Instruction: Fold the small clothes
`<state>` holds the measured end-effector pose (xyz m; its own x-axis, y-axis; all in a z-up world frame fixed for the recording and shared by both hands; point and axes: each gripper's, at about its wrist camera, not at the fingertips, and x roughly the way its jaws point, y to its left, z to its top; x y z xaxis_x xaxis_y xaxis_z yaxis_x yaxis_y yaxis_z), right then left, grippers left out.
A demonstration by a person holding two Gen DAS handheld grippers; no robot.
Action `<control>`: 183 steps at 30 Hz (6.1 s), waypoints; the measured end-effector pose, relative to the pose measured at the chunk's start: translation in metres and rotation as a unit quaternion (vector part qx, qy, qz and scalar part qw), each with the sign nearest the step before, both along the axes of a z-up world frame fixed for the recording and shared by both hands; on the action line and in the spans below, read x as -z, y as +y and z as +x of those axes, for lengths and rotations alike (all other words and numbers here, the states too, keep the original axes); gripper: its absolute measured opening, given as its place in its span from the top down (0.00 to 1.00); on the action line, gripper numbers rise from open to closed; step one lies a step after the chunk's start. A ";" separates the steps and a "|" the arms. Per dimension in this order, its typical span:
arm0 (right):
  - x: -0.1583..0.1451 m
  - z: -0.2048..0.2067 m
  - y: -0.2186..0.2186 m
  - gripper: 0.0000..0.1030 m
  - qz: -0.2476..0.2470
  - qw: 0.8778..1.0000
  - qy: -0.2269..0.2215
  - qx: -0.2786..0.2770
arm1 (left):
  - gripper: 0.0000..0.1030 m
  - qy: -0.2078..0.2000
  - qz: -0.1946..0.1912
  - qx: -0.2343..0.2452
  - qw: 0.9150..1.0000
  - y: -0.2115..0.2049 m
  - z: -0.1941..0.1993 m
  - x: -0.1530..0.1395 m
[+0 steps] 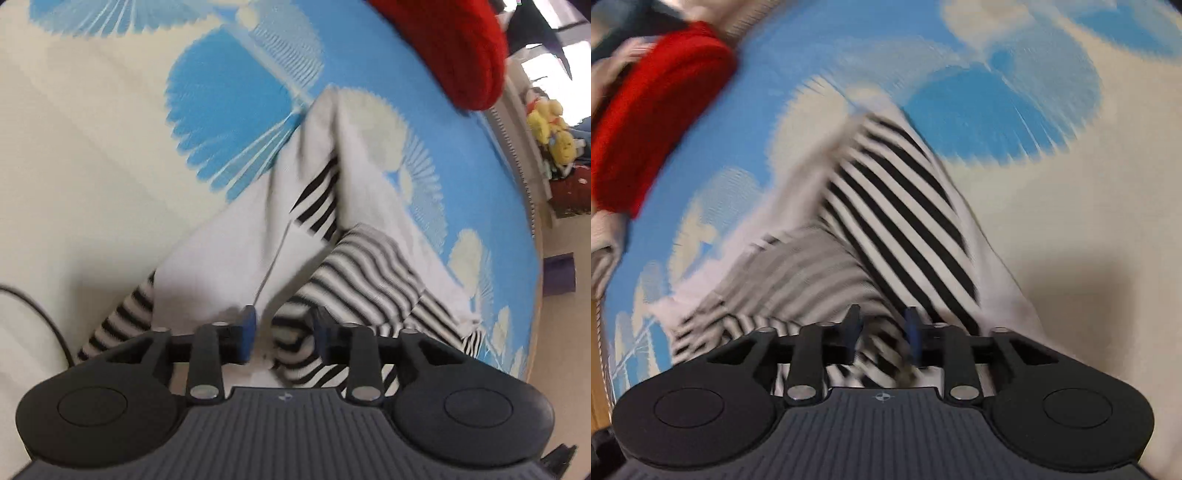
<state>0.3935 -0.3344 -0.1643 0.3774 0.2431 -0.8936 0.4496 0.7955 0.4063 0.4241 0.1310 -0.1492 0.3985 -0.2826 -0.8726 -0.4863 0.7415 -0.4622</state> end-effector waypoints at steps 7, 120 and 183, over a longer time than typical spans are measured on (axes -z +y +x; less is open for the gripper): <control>0.017 0.007 0.005 0.57 0.008 0.999 0.042 -0.011 | 0.81 0.004 0.014 0.022 1.000 -0.013 0.008 0.007; -0.008 -0.294 -0.028 0.43 -0.104 0.993 0.010 -0.058 | 0.34 -0.027 0.139 0.097 0.985 -0.019 -0.270 0.017; -0.141 -0.339 -0.061 0.96 -0.010 0.986 -0.159 -0.055 | 0.92 -0.162 0.104 0.193 0.962 -0.003 -0.333 -0.126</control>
<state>0.0542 -0.3954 -0.0230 0.6117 0.2822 -0.7390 0.2116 0.8418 0.4966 0.0910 0.1280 -0.0235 0.5589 -0.2974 -0.7740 -0.0116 0.9306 -0.3659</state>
